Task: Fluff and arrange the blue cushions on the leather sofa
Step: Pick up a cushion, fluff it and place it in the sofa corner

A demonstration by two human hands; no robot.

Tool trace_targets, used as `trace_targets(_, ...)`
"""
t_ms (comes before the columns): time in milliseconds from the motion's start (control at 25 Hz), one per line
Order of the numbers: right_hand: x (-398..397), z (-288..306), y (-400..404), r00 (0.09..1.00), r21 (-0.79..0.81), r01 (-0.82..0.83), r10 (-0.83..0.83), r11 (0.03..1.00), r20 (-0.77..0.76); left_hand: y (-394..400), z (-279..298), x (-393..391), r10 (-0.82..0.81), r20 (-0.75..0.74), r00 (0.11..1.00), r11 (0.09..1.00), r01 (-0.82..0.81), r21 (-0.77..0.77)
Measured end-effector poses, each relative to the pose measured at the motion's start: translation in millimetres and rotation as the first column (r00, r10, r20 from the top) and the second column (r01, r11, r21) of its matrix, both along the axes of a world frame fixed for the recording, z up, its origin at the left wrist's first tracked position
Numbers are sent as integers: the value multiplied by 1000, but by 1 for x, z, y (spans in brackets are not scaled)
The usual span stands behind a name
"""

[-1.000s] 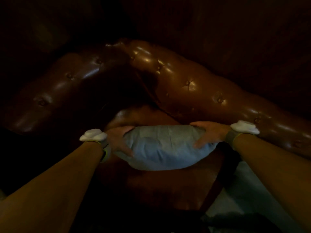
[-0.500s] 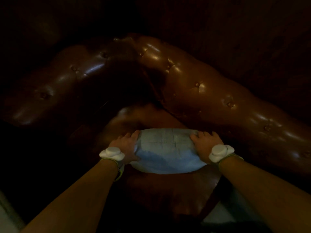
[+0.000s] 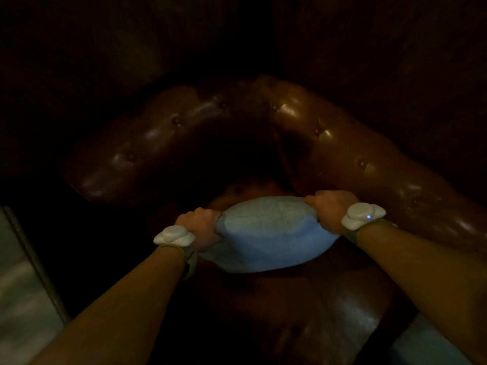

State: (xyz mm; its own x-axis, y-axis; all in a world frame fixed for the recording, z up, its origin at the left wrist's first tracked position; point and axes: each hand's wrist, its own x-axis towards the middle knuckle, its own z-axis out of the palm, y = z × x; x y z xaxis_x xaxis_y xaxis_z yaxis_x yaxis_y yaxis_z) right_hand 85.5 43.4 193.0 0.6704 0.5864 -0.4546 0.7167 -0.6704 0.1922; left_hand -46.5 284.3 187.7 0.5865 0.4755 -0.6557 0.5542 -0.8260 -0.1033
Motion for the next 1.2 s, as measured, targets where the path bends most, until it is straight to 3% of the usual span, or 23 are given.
trace_targets(80, 11, 6, 42, 997, -30, -51, 50, 998, -53, 34, 8, -5, 24, 1, 1000, 999, -24, 29)
trace_targets(200, 26, 4, 115, 991, 21, -108, 109, 994, -75, 98, 18, -13, 70, 150, 986, 998, -68, -15)
trace_targets(280, 38, 5, 156, 990, 101, -123, 129, 987, -64, 133, 20, 1, 302, 187, 935, 948, -316, 50)
trace_targets(360, 51, 2, 195, 989, 145, -135, 142, 980, -39, 164, 13, 4, 398, 143, 906, 913, -407, 33)
trace_targets(440, 61, -7, 236, 985, 158, -171, 171, 973, 9, 192, 0, 6, 329, 158, 931, 934, -346, 91)
trace_targets(560, 66, -19, 260, 978, 172, -185, 164, 968, 130, 220, -16, -17, 135, 278, 951, 991, -128, -41)
trace_targets(680, 59, -37, 275, 988, 224, -143, 127, 964, 82, 235, -39, -19, 0, 425, 905, 999, -19, 42)
trace_targets(760, 56, -44, 279, 992, 249, -121, 108, 961, 68, 231, -45, -13, -92, 438, 894, 996, 76, 55)
trace_targets(1040, 68, -41, 273, 995, 271, -95, 99, 958, -2, 225, -30, 15, -60, 386, 921, 989, 108, -105)
trace_targets(1200, 60, -25, 258, 989, 330, -35, 80, 943, -123, 204, -17, 30, -74, 475, 877, 983, 144, -111)
